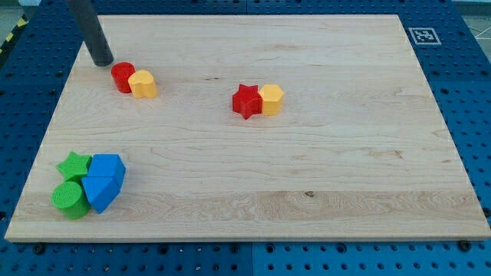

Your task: Slide the red circle along with yellow heart towards center

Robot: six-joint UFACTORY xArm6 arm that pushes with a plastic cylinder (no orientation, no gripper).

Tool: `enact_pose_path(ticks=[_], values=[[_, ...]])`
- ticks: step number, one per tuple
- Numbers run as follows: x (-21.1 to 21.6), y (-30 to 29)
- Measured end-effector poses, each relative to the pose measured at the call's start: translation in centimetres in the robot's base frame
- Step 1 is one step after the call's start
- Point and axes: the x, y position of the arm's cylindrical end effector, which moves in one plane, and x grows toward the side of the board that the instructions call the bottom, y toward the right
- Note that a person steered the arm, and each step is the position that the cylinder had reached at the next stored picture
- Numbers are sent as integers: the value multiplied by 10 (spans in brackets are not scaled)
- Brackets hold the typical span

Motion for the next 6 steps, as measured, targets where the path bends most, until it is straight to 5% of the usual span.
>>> enact_pose_path(ticks=[4, 6], values=[[66, 14], [1, 0]])
